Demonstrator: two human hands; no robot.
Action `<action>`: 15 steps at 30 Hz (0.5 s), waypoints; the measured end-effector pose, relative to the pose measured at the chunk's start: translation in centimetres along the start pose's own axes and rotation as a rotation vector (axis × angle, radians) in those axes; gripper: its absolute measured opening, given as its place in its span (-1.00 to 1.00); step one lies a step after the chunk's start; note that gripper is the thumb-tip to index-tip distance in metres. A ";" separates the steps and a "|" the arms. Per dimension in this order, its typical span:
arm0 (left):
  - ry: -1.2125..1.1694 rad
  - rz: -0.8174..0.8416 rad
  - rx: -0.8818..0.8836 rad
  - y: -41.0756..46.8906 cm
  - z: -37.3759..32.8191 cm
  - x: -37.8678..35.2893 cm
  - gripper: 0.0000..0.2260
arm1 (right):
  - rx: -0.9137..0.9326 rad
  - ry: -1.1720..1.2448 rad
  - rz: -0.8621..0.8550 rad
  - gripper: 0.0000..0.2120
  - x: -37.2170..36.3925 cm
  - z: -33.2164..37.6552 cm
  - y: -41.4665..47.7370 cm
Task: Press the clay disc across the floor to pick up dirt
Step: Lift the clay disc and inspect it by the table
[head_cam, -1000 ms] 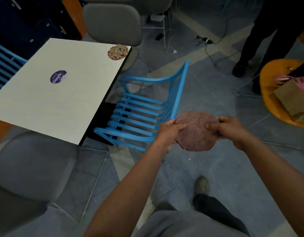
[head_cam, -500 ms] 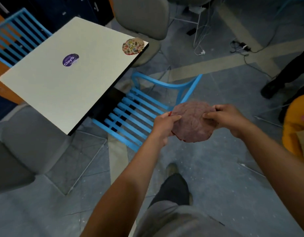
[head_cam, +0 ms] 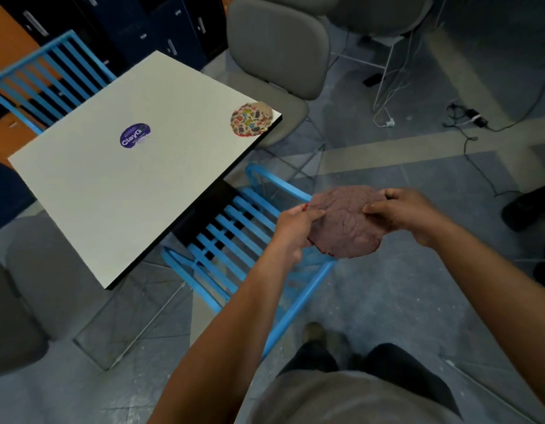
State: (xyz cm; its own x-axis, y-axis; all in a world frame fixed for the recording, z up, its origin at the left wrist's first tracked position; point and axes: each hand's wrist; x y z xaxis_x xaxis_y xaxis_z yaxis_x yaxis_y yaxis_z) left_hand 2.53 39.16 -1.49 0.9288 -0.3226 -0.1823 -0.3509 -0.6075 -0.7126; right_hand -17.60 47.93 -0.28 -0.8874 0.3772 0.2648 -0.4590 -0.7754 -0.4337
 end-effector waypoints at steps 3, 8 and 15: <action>-0.017 -0.023 -0.001 1.8 -1.6 -1.0 -0.80 | 0.008 -0.023 0.042 -0.84 0.8 1.2 3.3; -0.065 -0.105 -0.024 5.1 -4.5 -3.0 -0.83 | 0.060 -0.104 0.139 -0.92 2.3 4.2 9.0; -0.116 -0.219 -0.064 8.9 -7.8 -6.0 -0.85 | 0.127 -0.233 0.279 -0.93 4.5 8.3 16.6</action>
State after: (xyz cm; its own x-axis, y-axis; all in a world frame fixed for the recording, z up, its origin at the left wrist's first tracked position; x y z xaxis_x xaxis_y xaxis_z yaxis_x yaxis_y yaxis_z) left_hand -7.11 29.99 -1.42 0.9897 -0.0951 -0.1072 -0.1430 -0.6997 -0.6999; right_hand -28.86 32.54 0.82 -0.9375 0.0291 0.3467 -0.1796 -0.8940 -0.4106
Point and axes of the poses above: each hand's wrist, its own y-axis towards the middle knuckle, its own x-axis out of the back of the hand, z = x × y, and after that the axes turned 5 degrees about x, right-handed
